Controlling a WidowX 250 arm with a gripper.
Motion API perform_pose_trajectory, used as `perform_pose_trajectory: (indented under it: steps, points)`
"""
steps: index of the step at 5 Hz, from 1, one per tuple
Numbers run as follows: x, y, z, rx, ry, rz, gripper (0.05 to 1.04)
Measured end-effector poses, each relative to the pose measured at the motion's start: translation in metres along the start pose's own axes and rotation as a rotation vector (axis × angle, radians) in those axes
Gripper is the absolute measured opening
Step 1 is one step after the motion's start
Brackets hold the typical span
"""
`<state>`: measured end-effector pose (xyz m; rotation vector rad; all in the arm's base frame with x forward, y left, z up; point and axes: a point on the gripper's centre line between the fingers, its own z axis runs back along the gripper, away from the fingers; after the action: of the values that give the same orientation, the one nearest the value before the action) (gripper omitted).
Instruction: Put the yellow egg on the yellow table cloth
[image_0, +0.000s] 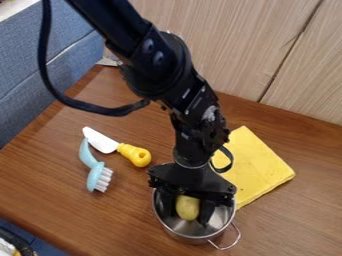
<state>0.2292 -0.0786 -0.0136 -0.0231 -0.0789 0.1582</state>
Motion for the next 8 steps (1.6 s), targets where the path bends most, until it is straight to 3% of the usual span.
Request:
perform_pose_trajectory:
  steps: [1, 2, 4, 5, 6, 8]
  points:
    - [0.001, -0.005, 0.012, -0.012, -0.031, -0.019, 0.671]
    - [0.008, -0.01, 0.036, -0.07, -0.069, -0.032, 0.671]
    - [0.073, -0.024, 0.07, -0.128, -0.151, 0.014, 0.671]
    - [0.104, -0.041, 0.065, -0.145, -0.154, -0.018, 0.671]
    - [0.112, -0.051, 0.044, -0.124, -0.118, -0.064, 0.671]
    - [0.102, -0.047, 0.001, -0.064, -0.023, -0.086, 0.671]
